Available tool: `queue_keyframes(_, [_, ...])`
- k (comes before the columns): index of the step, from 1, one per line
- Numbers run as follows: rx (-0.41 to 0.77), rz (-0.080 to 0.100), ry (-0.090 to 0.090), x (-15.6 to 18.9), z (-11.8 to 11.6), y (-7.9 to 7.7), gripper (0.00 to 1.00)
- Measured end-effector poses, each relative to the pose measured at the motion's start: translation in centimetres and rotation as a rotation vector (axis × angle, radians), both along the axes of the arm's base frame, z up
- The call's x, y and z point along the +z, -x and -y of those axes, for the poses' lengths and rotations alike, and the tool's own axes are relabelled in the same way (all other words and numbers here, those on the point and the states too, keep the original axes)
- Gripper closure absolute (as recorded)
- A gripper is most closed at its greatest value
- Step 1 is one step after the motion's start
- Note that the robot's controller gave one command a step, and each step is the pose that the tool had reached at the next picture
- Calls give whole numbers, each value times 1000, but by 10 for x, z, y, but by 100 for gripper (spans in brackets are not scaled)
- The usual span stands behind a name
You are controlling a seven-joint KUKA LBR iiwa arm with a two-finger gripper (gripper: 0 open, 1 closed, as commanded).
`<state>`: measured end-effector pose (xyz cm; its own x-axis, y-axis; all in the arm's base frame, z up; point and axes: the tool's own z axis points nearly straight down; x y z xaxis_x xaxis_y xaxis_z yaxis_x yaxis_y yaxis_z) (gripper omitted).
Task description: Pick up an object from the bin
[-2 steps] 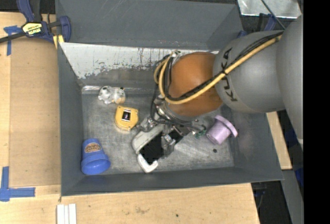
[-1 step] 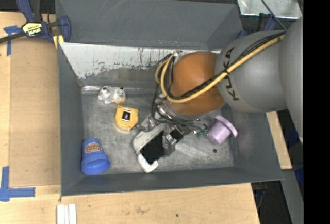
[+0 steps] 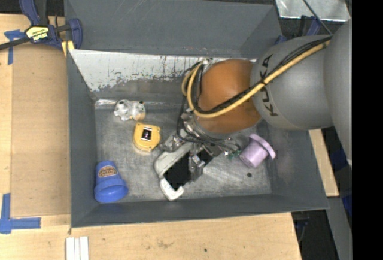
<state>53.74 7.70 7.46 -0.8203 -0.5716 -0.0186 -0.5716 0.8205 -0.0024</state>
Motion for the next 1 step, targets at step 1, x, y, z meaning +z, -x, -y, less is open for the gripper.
queue_keyframes(1, [21,2,-1,0,10,-3,100])
